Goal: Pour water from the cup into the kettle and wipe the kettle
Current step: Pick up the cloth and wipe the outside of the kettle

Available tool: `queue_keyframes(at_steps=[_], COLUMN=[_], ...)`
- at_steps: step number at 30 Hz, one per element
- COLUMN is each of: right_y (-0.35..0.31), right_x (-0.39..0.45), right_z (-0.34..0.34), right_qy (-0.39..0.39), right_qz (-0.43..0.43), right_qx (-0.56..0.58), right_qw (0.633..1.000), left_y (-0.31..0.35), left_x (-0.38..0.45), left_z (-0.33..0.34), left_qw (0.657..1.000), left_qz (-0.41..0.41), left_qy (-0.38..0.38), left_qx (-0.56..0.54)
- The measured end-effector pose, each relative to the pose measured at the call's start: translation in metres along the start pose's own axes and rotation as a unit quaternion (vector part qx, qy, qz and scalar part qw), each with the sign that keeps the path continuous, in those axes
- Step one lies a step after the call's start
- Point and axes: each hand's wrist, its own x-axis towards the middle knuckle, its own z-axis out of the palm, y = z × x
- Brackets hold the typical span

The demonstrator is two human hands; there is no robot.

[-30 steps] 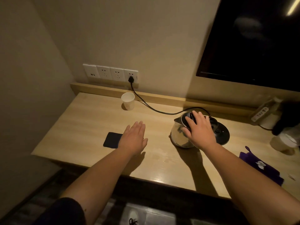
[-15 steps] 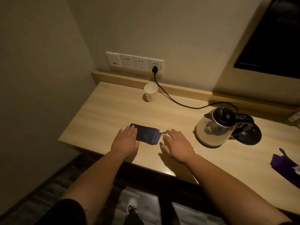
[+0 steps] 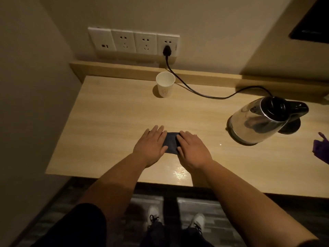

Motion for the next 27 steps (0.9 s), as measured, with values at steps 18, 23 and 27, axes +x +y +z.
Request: queue_keyframes(at_steps=[18,23,27], right_y=[0.006,-0.002,-0.003], right_x=[-0.019,-0.032,-0.036], right_z=[0.032,0.033,0.016], right_qy=[0.012,-0.021,-0.045], right_qz=[-0.028,-0.027,-0.028], right_qx=[0.015,0.004,-0.003], right_qw=[0.999,0.999,0.999], left_y=[0.002,0.018,0.03], left_x=[-0.006,-0.021,-0.03], left_z=[0.033,0.026,0.007], left_qw=[0.988,0.988,0.992], left_qz=[0.116,0.115,0.105], left_qy=[0.089,0.083,0.05], left_qx=[0.04,0.064,0.041])
